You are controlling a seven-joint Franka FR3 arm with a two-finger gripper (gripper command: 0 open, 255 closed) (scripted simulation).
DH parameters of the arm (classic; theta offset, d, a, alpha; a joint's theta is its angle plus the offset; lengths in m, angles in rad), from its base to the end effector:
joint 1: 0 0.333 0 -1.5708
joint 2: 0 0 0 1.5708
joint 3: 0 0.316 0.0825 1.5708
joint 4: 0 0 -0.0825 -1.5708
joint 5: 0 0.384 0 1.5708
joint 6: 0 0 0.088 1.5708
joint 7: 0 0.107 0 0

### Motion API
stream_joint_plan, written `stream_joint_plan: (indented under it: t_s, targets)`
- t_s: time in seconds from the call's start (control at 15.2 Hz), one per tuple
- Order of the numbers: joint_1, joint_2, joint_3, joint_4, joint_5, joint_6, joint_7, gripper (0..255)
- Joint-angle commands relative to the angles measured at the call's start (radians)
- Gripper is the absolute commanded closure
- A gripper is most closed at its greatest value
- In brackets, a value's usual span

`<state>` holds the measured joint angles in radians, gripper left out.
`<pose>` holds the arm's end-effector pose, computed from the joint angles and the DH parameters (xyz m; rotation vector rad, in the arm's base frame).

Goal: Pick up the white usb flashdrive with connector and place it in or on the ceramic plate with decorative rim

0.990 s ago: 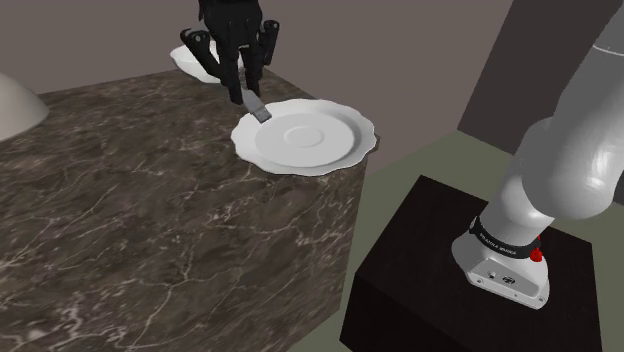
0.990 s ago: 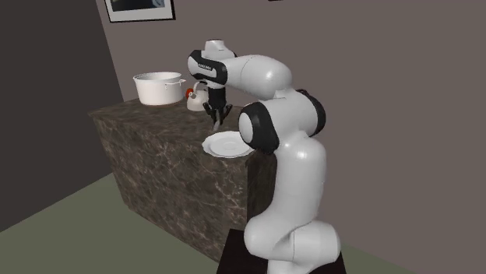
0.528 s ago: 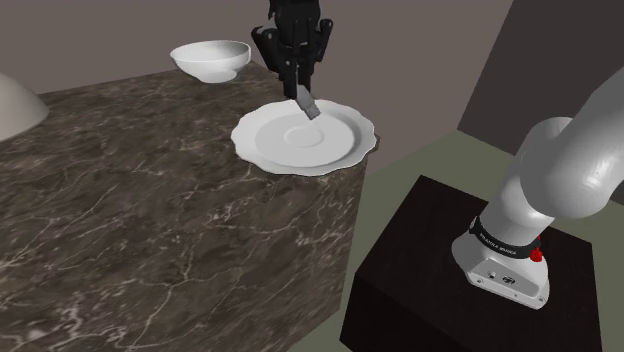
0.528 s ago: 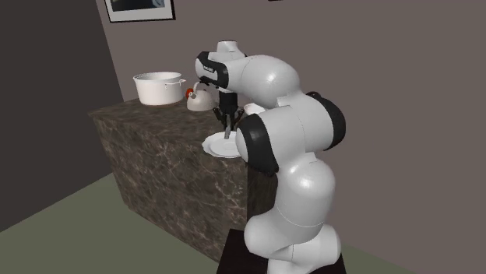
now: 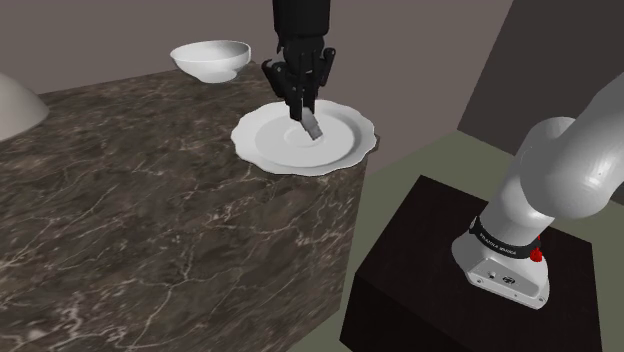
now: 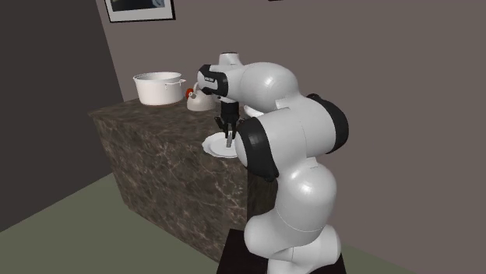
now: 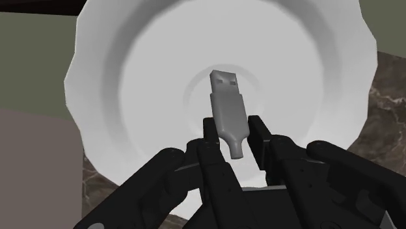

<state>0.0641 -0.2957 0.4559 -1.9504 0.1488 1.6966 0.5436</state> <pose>0.3948 0.2712 0.5896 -3.1166 0.0899 -0.0044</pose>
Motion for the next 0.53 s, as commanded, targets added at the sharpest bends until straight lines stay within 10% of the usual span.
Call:
stream_joint_plan:
  t_s: [0.0,0.46]
  targets:
    - [0.001,-0.004,0.001,-0.031,0.003,0.027,-0.003,255]
    - [0.004,-0.007,0.004,-0.085,0.006,0.079,-0.006,255]
